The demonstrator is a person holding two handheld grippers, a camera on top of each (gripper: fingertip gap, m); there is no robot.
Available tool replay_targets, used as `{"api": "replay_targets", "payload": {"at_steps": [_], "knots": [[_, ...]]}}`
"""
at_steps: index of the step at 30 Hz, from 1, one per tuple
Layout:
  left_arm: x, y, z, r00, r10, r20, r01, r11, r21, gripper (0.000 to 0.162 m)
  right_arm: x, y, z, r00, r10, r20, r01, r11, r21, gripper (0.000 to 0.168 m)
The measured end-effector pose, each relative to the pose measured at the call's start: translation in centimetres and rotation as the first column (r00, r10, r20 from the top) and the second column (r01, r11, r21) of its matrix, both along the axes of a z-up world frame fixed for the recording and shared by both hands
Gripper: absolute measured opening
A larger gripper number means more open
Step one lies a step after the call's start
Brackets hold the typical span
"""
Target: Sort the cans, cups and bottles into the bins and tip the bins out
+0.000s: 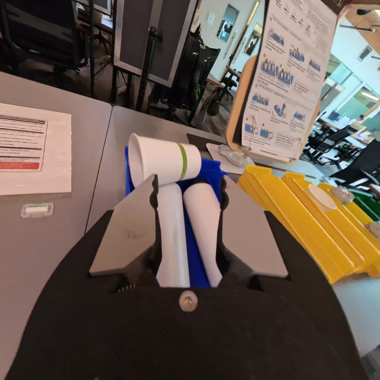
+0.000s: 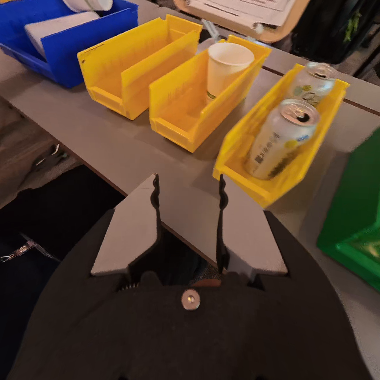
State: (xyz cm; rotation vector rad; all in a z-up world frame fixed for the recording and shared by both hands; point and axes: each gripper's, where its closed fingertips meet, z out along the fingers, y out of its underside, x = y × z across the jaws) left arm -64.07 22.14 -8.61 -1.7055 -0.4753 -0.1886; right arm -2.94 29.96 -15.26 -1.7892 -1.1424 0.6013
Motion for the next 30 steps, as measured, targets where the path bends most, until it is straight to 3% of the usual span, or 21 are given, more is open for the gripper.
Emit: {"api": "replay_targets", "payload": {"at_steps": [3, 6, 9, 10, 11, 14, 16, 19, 21, 24, 27, 30], "knots": [[-3.5, 3.5, 0.2, 0.993, -0.031, 0.11, 0.034, 0.999, -0.024, 0.048, 3.5, 0.4, -0.1, 0.997, -0.07, -0.043, 0.07, 0.998, -0.008, 0.057], [-6.0, 5.7, -3.4, 0.989, 0.001, 0.145, 0.03, 0.977, -0.21, 0.047, 6.2, 1.0, -0.7, 0.99, -0.127, -0.056, 0.127, 0.992, -0.016, 0.057], [-4.5, 7.6, -5.4, 0.967, -0.071, 0.243, 0.133, 0.959, -0.252, 0.043, 8.0, 1.5, -0.4, 0.983, -0.167, -0.08, 0.165, 0.986, -0.03, 0.057], [-4.0, 8.0, -5.6, 0.961, -0.084, 0.263, 0.151, 0.958, -0.245, 0.038, 8.3, 1.4, -0.1, 0.982, -0.167, -0.089, 0.165, 0.986, -0.03, 0.057], [-3.2, 8.4, -5.4, 0.956, -0.121, 0.266, 0.184, 0.956, -0.229, 0.022, 8.7, 1.4, 0.4, 0.98, -0.171, -0.098, 0.17, 0.985, -0.02, 0.057], [-0.6, 9.1, -3.4, 0.947, -0.227, 0.228, 0.271, 0.945, -0.184, 0.0, 9.2, 0.7, 1.8, 0.977, -0.162, -0.136, 0.166, 0.986, 0.012, 0.055], [0.9, 9.2, -1.1, 0.961, -0.25, 0.119, 0.271, 0.935, -0.227, 0.0, 9.0, -0.4, 2.4, 0.979, -0.13, -0.156, 0.133, 0.991, 0.008, 0.055], [6.1, 9.1, 3.3, 0.922, -0.382, -0.062, 0.345, 0.884, -0.315, 0.0, 8.6, -1.6, 2.9, 0.98, -0.098, -0.171, 0.103, 0.995, 0.02, 0.053], [11.9, 8.9, 6.8, 0.839, -0.514, -0.179, 0.437, 0.832, -0.342, 0.0, 8.0, -2.2, 3.1, 0.983, -0.071, -0.167, 0.076, 0.997, 0.024, 0.053], [22.6, 8.2, 10.2, 0.646, -0.676, -0.355, 0.536, 0.733, -0.419, 0.0, 6.9, -3.1, 3.2, 0.987, -0.032, -0.155, 0.038, 0.999, 0.039, 0.053], [32.1, 7.6, 10.3, 0.436, -0.751, -0.496, 0.541, 0.659, -0.523, 0.0, 6.0, -4.0, 3.5, 0.99, -0.005, -0.139, 0.014, 0.998, 0.059, 0.053], [39.1, 7.5, 8.3, 0.278, -0.802, -0.528, 0.543, 0.585, -0.602, 0.0, 5.3, -5.0, 3.8, 0.99, 0.02, -0.139, -0.011, 0.998, 0.066, 0.054]]}}
